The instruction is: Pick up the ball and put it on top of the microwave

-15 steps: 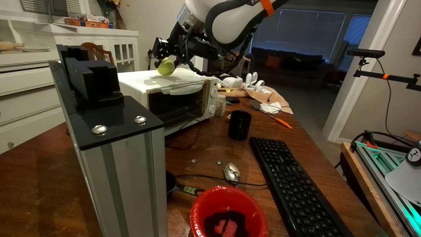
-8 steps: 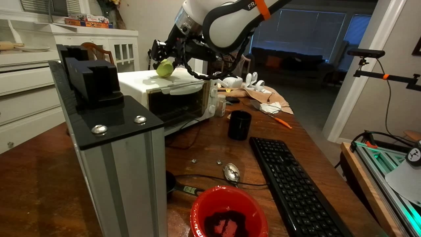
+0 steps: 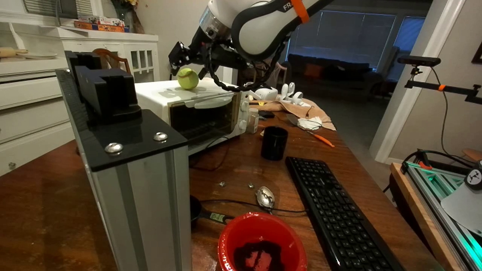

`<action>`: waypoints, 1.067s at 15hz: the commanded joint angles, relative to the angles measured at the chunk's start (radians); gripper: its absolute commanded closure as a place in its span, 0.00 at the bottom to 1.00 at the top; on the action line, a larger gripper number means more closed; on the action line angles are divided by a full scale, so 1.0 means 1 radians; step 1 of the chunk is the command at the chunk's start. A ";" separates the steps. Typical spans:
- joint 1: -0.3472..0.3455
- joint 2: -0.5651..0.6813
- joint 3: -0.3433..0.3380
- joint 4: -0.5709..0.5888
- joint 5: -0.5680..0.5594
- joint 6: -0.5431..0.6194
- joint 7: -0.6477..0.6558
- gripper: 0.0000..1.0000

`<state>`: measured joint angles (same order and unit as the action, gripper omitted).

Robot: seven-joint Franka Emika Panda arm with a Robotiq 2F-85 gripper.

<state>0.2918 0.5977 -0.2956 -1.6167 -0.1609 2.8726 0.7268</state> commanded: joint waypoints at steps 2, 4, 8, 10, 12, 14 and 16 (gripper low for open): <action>0.045 -0.025 -0.041 -0.006 -0.005 -0.031 0.040 0.00; 0.060 -0.050 -0.049 -0.019 -0.008 -0.042 0.054 0.00; 0.094 -0.133 -0.057 -0.052 -0.031 -0.156 0.098 0.00; 0.091 -0.183 -0.035 -0.066 -0.052 -0.233 0.125 0.00; 0.077 -0.240 0.000 -0.083 -0.067 -0.330 0.142 0.00; 0.053 -0.292 0.048 -0.094 -0.068 -0.421 0.144 0.00; 0.023 -0.335 0.099 -0.103 -0.056 -0.500 0.136 0.00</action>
<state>0.3588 0.3511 -0.2696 -1.6585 -0.2009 2.4661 0.8429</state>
